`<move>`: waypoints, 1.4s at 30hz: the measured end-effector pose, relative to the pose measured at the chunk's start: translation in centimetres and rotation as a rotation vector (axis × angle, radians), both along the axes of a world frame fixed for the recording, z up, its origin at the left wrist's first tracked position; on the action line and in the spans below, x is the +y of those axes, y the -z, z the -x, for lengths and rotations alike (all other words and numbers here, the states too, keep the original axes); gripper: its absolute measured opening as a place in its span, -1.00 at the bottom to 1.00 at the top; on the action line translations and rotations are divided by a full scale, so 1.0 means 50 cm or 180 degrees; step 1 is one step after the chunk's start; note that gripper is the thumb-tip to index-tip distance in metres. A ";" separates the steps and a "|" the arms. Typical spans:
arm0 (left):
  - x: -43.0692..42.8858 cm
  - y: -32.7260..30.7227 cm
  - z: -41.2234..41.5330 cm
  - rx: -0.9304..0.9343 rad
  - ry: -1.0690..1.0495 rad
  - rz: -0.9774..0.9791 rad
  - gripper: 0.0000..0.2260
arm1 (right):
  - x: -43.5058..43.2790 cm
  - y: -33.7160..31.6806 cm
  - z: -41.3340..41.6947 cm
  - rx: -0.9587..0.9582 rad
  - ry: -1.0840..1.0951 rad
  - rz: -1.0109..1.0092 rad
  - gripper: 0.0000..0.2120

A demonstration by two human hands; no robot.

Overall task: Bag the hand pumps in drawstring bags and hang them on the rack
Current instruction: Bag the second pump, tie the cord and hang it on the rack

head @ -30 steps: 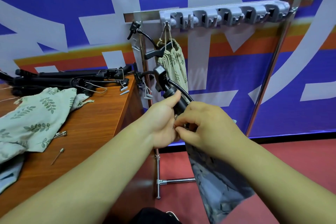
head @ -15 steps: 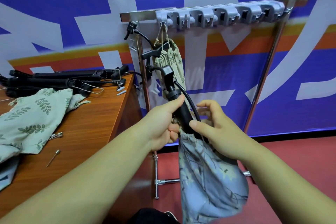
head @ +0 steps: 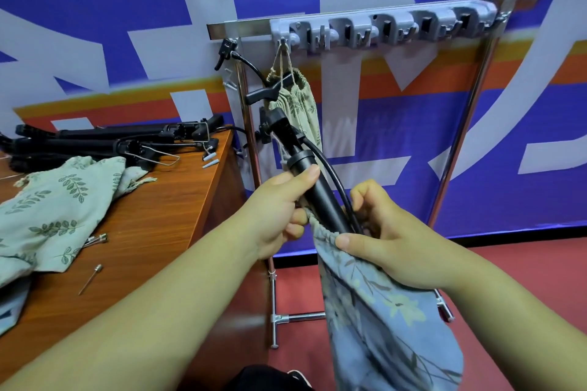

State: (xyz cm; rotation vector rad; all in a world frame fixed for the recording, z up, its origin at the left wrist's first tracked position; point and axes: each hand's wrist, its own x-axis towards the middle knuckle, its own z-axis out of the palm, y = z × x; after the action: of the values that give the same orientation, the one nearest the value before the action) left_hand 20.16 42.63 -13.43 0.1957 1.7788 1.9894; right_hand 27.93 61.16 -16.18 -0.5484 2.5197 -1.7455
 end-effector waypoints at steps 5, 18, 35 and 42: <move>0.001 -0.003 -0.006 0.0107 0.0156 -0.0048 -0.86 | -0.005 0.006 -0.002 0.0042 -0.0118 -0.0145 -0.71; -0.015 -0.026 -0.003 0.0388 0.0658 0.0342 -0.71 | 0.026 -0.066 0.011 -0.0880 -0.0786 0.0441 -0.69; 0.007 0.007 -0.019 0.0674 0.0814 0.0996 -0.69 | 0.005 -0.072 0.037 0.0133 0.1475 -0.0061 -0.73; 0.006 0.005 -0.013 0.0806 0.0865 0.0559 -0.57 | -0.016 -0.080 0.025 0.0466 0.1512 -0.0037 -0.65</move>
State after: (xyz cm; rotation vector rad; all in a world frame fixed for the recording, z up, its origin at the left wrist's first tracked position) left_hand 20.81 42.92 -13.68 0.6207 1.9502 1.6667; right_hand 26.67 60.36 -12.15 -0.0745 2.9464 -1.8789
